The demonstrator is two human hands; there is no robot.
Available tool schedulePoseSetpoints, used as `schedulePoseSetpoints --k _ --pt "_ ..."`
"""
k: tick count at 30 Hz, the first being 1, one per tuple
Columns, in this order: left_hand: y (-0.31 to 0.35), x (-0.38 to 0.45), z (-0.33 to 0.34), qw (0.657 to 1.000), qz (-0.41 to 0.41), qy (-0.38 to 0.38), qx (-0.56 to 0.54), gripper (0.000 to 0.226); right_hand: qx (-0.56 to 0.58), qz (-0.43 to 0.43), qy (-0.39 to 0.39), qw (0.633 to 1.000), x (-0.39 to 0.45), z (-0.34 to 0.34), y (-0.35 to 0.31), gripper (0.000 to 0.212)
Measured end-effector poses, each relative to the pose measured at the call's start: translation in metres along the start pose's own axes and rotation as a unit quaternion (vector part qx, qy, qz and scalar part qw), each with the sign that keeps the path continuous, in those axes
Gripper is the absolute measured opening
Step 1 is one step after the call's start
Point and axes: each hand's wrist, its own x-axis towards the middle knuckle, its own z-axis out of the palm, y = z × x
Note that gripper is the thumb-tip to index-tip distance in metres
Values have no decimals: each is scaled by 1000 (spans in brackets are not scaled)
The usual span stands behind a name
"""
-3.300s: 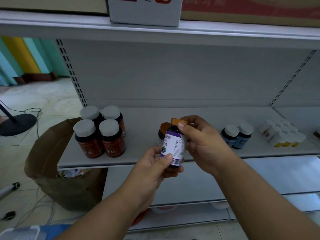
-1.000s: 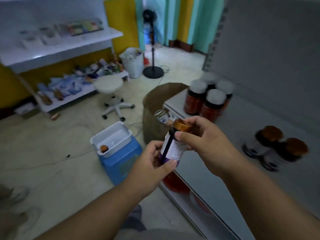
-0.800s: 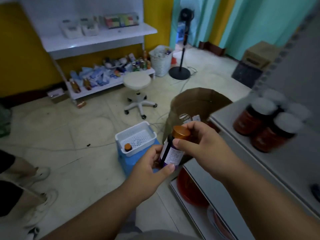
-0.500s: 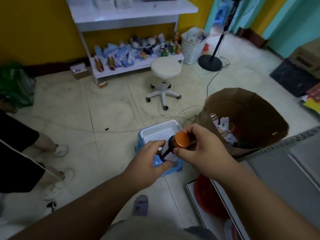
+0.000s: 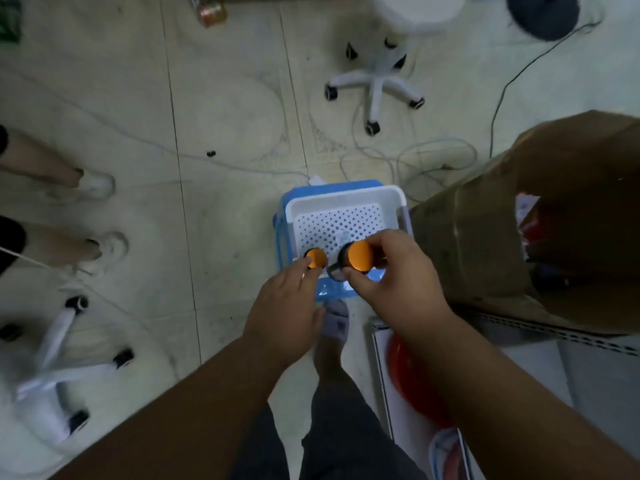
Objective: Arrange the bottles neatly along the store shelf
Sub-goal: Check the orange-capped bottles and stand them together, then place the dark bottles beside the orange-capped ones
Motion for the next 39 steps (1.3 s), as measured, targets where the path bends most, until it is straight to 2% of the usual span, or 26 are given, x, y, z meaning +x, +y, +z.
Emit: schedulePoseSetpoints --k 3,9,17,22,26,30,33,36,39 --pt "-14 13 33 998 -3 -24 65 84 -25 -11 -3 1000 26 27 25 30" --pt "-33 20 69 989 -7 -53 135 87 -77 -4 -55 996 61 72 59 32" --pt "-33 22 77 986 -23 -67 150 86 -105 14 -125 986 81 104 83 40" --pt "-24 25 55 990 -22 -88 110 86 -107 19 -133 985 75 88 71 44" --pt "-4 19 -5 990 15 -120 77 81 -88 -4 -99 991 44 40 31 47" --pt "26 0 -75 994 78 -51 49 53 -91 -25 -55 994 -6 -34 -26 50" --pt "57 -18 -118 990 143 -7 8 44 -103 -25 16 994 -59 -86 -64 51" --pt "88 -38 -145 970 240 -22 -11 42 -120 24 80 989 -124 -122 -90 54" --pt "122 -58 -164 947 318 -32 30 39 -112 100 153 977 -195 -139 -105 55"
